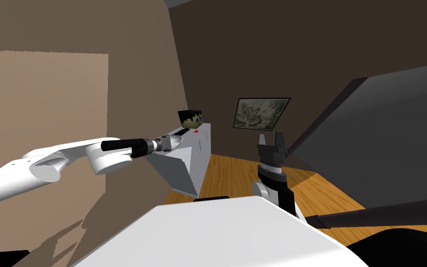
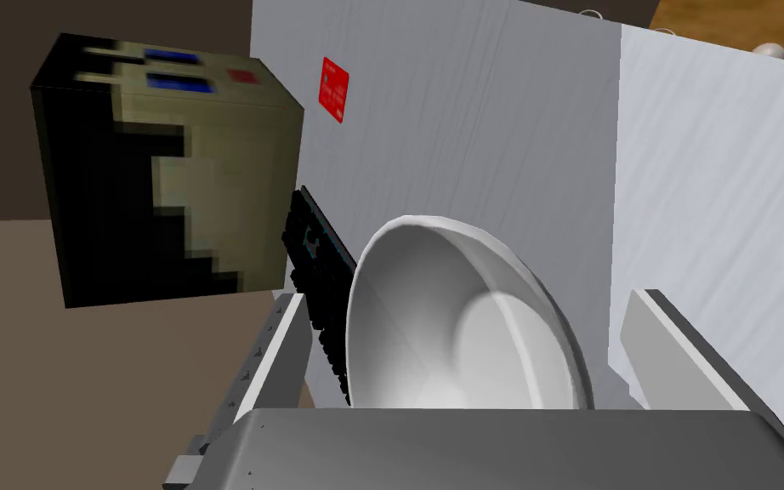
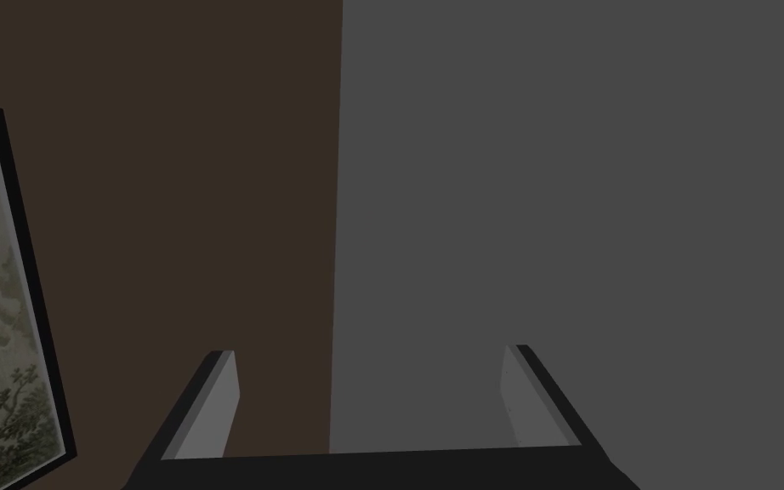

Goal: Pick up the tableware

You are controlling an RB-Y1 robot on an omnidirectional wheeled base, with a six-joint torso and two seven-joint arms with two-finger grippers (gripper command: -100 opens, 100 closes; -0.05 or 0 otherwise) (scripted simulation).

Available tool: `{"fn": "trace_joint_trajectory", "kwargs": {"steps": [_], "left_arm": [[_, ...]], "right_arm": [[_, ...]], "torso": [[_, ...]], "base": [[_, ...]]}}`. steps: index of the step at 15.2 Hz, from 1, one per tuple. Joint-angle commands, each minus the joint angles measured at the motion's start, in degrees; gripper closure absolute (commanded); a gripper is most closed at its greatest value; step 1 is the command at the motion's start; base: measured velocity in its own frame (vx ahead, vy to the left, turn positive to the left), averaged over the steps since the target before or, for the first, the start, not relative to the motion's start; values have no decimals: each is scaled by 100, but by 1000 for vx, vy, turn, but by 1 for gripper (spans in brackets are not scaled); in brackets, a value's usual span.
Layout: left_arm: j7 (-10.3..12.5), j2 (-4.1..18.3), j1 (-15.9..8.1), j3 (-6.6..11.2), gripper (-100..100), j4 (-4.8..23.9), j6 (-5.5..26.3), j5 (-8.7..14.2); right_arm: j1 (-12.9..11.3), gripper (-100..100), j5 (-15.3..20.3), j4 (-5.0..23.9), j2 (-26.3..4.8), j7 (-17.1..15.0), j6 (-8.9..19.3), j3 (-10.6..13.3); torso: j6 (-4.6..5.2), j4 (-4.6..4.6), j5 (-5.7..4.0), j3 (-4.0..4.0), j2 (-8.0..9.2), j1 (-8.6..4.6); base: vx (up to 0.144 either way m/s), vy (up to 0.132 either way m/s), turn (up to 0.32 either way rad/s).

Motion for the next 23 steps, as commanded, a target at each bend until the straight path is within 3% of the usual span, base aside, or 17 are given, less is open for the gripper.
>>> {"fn": "trace_joint_trajectory", "kwargs": {"steps": [1, 2, 3, 5, 6, 7, 8, 11, 13, 16, 20, 23], "left_arm": [[199, 283, -68, -83, -100, 43, 286, 234], [199, 283, -68, -83, -100, 43, 320, 234], [364, 486, -79, -118, -100, 70, 469, 424], [364, 504, -79, -118, -100, 70, 551, 424], [519, 708, -86, -153, -100, 97, 716, 604], [519, 708, -86, -153, -100, 97, 771, 604], [665, 896, -89, -187, -100, 124, 915, 774], [665, 896, -89, -187, -100, 124, 977, 774], [920, 1220, -85, -248, -100, 175, 1302, 1075], [1027, 1357, -79, -275, -100, 200, 1501, 1204], [1312, 1721, -51, -352, -100, 274, 1924, 1550], [1301, 1696, -46, -330, -100, 275, 1902, 1547]], "right_arm": [[0, 0, 0, 0, 0, 0, 0, 0], [0, 0, 0, 0, 0, 0, 0, 0], [0, 0, 0, 0, 0, 0, 0, 0], [0, 0, 0, 0, 0, 0, 0, 0], [0, 0, 0, 0, 0, 0, 0, 0], [0, 0, 0, 0, 0, 0, 0, 0], [0, 0, 0, 0, 0, 0, 0, 0], [0, 0, 0, 0, 0, 0, 0, 0], [0, 0, 0, 0, 0, 0, 0, 0], [0, 0, 0, 0, 0, 0, 0, 0], [0, 0, 0, 0, 0, 0, 0, 0], [0, 0, 0, 0, 0, 0, 0, 0]], "torso": [[0, 0, 0, 0, 0, 0], [1, 0, 1, 0, 0, 2], [0, 0, 1, 0, 1, 4], [0, 0, 0, 0, 0, 0], [0, 0, 1, 1, 2, 4], [0, 1, 1, 1, 2, 4], [0, 0, 1, 1, 1, 4], [0, 0, 3, 0, 0, 8], [0, 1, 4, 3, 4, 15], [-1, -1, 2, -2, -4, 5], [0, -1, 3, -2, -3, 10], [-1, 0, 5, -1, -1, 17]], "base": [[30, -50, -8], [31, -51, -16], [36, -64, -17], [31, -53, -1], [30, -48, -9], [34, -51, -7], [47, -51, -7], [30, -35, 1], [32, -36, -7], [49, -52, 3], [43, -38, 4], [31, -21, 5]]}}
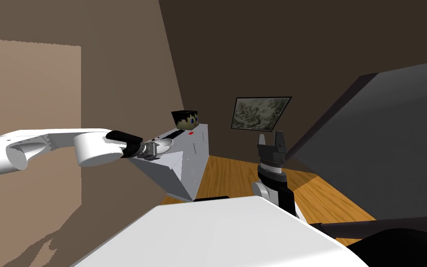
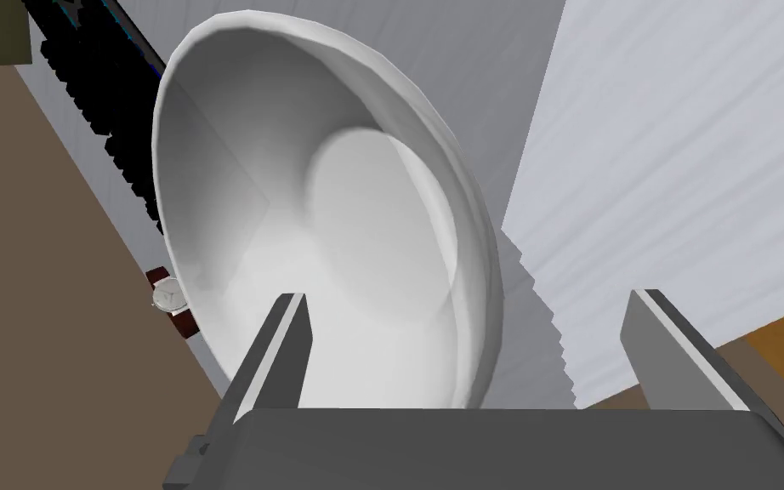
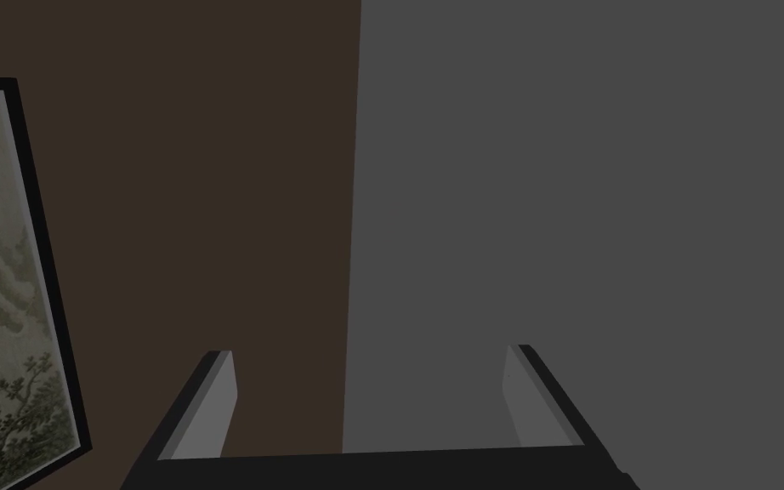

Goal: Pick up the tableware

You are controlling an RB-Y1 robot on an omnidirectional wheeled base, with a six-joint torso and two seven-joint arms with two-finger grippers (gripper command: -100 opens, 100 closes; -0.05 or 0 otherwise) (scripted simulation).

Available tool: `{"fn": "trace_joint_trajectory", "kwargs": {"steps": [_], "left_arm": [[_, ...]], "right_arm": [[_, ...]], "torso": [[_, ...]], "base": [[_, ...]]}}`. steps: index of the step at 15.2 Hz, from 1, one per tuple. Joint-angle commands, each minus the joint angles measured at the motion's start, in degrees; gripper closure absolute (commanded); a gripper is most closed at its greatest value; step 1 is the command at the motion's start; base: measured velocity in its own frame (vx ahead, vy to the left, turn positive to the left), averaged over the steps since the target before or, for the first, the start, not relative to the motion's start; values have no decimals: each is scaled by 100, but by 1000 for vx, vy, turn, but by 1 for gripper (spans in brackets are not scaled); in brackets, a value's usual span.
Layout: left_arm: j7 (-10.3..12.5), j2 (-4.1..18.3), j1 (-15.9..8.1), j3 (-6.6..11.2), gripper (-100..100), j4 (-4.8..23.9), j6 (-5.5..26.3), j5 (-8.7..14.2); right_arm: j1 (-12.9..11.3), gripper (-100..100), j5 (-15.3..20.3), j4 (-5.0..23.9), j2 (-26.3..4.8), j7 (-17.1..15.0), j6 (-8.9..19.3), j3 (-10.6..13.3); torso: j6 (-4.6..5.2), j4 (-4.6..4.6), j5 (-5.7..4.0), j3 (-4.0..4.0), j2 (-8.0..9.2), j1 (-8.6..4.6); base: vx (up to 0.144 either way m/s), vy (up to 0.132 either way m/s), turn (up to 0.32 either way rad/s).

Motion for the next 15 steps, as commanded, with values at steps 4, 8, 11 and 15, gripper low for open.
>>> {"fn": "trace_joint_trajectory", "kwargs": {"steps": [4, 8, 11, 15], "left_arm": [[-261, -366, 112, -116, -100, 317, -107, -224], [-191, -274, 153, -94, 100, 275, -162, -203], [-187, -278, 155, -96, 100, 275, -162, -198], [-36, -50, 66, -24, 100, 54, -59, -70]], "right_arm": [[0, 0, 0, 0, 0, 0, 0, 0], [0, 0, 0, 0, 0, 0, 0, 0], [0, 0, 0, 0, 0, 0, 0, 0], [0, 0, 0, 0, -1, 0, 0, -1]], "torso": [[0, 0, 1, 1, 1, 0], [0, 2, 1, 4, 7, 4], [1, 4, -1, 7, 11, 6], [-2, 14, -7, 24, 35, 12]], "base": [[24, -25, -40], [11, -10, -4], [0, 0, 0], [-29, 31, 44]]}}
